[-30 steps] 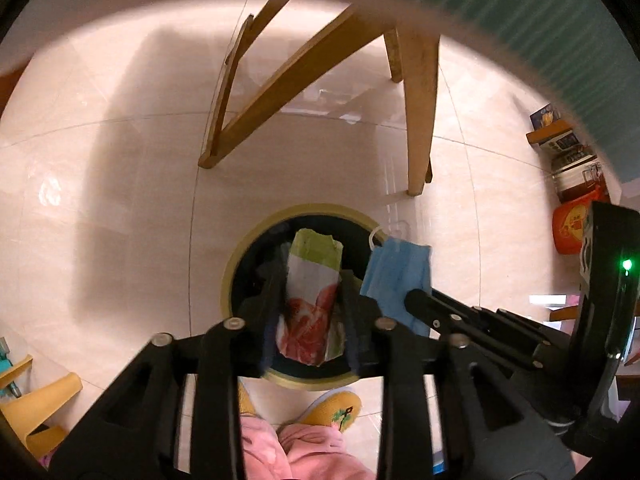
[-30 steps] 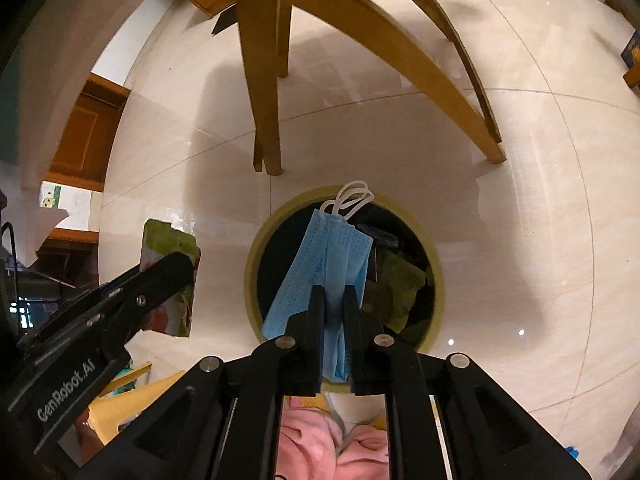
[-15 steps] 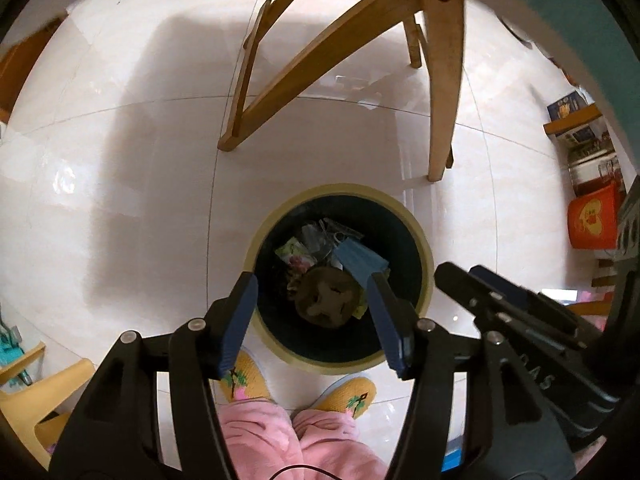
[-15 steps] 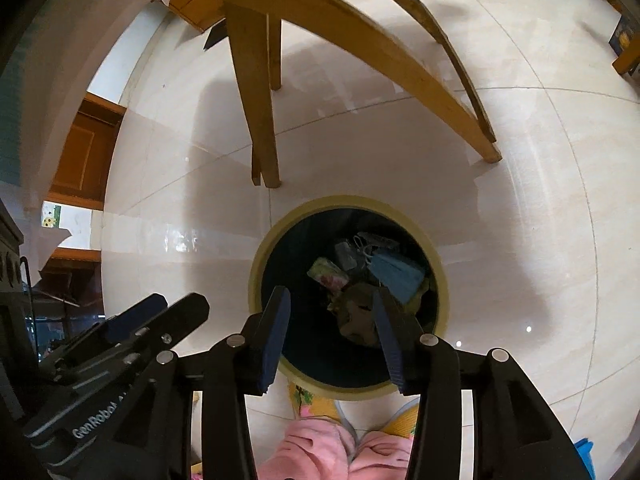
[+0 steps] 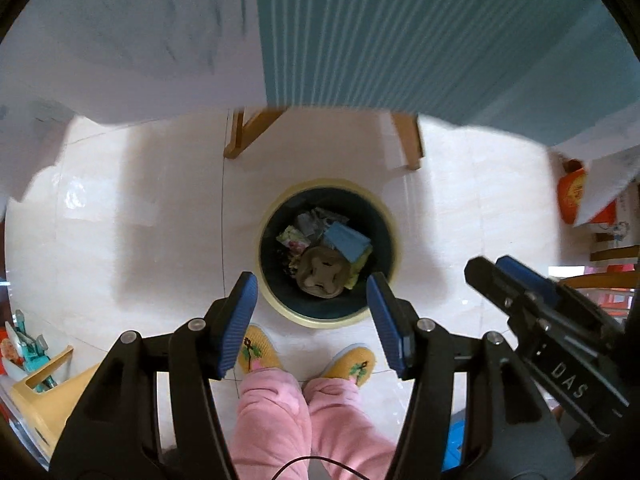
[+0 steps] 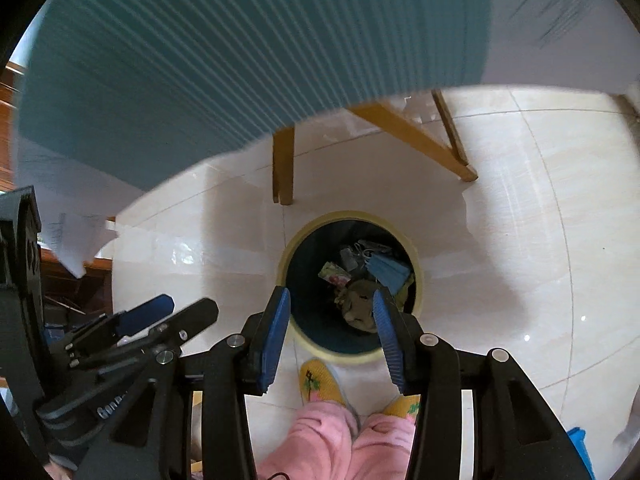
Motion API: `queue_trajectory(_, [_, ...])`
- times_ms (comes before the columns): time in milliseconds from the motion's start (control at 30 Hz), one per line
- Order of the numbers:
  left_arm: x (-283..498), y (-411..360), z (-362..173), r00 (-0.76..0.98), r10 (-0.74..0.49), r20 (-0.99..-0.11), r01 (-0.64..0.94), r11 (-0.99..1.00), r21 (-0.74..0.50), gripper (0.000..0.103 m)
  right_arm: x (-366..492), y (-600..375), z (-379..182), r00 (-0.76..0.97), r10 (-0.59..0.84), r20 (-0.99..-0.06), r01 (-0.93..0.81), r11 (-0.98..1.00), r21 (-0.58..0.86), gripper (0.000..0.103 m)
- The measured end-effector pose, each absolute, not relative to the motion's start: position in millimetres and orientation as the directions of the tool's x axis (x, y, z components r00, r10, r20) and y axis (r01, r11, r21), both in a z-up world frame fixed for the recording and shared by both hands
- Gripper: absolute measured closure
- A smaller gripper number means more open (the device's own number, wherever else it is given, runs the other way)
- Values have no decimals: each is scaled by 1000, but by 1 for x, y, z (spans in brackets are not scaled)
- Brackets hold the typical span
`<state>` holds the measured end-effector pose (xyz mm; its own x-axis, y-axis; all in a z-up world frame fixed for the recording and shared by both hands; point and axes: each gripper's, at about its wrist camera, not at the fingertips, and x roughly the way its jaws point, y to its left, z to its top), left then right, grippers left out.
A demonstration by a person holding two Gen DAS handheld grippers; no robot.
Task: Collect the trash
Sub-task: 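Raise both tools back over the table toward the cartons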
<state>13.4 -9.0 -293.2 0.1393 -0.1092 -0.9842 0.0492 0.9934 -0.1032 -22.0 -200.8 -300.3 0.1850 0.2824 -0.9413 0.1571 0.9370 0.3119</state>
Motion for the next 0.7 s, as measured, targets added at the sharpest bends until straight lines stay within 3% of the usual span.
queue_trajectory(700, [-8,-2,5,414,-202,-888,199,972,-128,49,-50,-198,-3,463,295,-836,77,926,370,59])
